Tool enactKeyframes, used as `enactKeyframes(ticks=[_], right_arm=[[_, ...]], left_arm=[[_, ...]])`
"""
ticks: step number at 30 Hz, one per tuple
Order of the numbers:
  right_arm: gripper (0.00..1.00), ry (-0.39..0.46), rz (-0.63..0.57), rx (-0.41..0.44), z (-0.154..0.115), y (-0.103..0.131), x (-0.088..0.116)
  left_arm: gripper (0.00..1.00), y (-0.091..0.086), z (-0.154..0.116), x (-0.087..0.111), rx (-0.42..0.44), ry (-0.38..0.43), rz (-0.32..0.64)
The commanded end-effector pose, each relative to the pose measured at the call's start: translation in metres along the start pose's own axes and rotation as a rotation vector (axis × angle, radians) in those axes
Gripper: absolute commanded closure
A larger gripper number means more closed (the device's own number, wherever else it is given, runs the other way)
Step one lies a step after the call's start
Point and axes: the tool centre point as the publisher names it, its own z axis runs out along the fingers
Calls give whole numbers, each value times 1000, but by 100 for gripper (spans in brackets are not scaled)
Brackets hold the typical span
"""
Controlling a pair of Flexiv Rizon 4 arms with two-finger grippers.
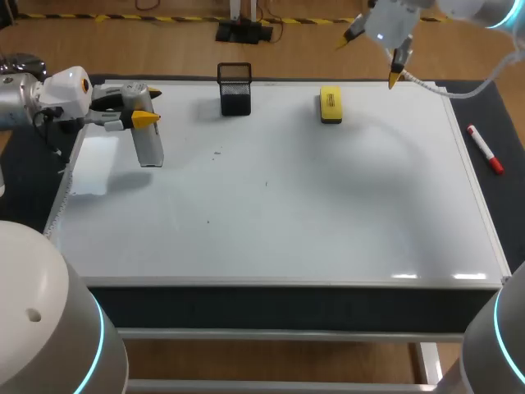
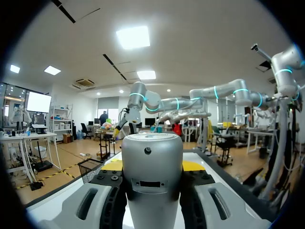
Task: Pick up the inspection probe, press it on each red-marked spot on the whiteboard one by one, put down the probe, pick up the eraser, and wipe off all the red marks.
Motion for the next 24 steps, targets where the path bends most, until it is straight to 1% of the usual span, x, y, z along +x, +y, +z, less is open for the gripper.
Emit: enactKeyframes(ticks=[1,3,5,7,9,11,12,15,17,19,20,21,22,24], right_arm=[[0,-68,348,-122,-39,-4,1],[0,-95,387,-125,-53,-4,1],[0,-61,450,-158,-65,-9,1],[0,-74,510,-178,-78,-9,2],[0,-93,534,-157,-94,-9,2],[0,-65,565,-158,-105,-9,1],[0,-61,596,-164,-111,-10,1],[0,-72,664,-148,-126,-12,5],[0,-88,667,-136,-135,-13,6],[0,-75,680,-149,-141,-14,7],[0,-54,696,-167,-143,-15,7],[0,-54,700,-184,-144,-13,8],[0,-34,698,-171,-145,-13,9],[0,-34,698,-171,-145,-13,9]], left_arm=[[100,-1,0,0,0,0,1],[100,-1,0,0,0,0,1],[100,-1,0,0,0,0,1],[100,-1,0,0,0,0,1],[100,-1,0,0,0,0,1],[100,-1,0,0,0,0,1],[100,-1,0,0,0,0,1],[100,-1,0,0,0,0,1],[100,-1,0,0,0,0,1],[100,-1,0,0,0,0,1],[100,-1,0,0,0,0,1],[100,-1,0,0,0,0,1],[100,-1,0,0,0,0,1],[100,-1,0,0,0,0,1]])
